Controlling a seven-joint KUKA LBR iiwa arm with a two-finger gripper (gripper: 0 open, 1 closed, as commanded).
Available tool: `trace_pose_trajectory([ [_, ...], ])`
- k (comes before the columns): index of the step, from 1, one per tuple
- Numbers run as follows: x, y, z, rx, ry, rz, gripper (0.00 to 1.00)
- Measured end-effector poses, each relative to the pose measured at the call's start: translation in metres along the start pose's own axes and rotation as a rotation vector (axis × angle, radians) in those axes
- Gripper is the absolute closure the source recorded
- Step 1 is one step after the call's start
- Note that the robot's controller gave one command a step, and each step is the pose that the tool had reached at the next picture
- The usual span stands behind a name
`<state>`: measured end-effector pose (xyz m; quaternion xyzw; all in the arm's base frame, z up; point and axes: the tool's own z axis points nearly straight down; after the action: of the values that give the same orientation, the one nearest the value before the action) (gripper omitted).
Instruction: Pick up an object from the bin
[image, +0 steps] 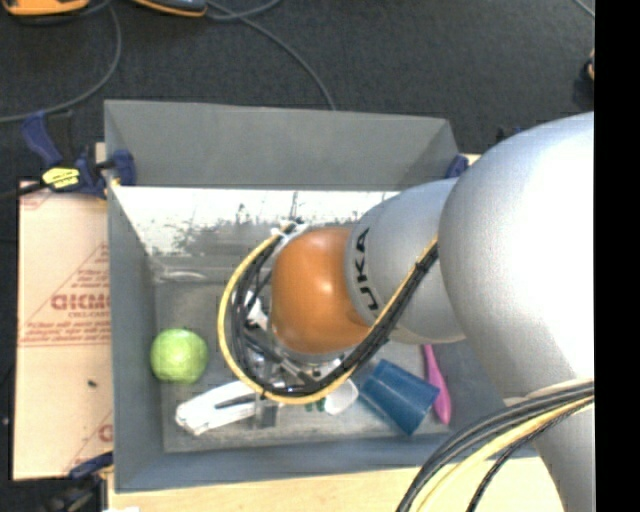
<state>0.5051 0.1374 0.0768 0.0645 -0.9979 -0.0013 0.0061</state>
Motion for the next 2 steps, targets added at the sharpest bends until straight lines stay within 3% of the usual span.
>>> trace_pose_trajectory([
  [1, 0.003, -0.006, -0.079, 0.003, 0.008, -0.002, 1.0],
  [2, -0.012, -0.011, -0.026, 0.0, -0.005, -0.002, 1.0],
])
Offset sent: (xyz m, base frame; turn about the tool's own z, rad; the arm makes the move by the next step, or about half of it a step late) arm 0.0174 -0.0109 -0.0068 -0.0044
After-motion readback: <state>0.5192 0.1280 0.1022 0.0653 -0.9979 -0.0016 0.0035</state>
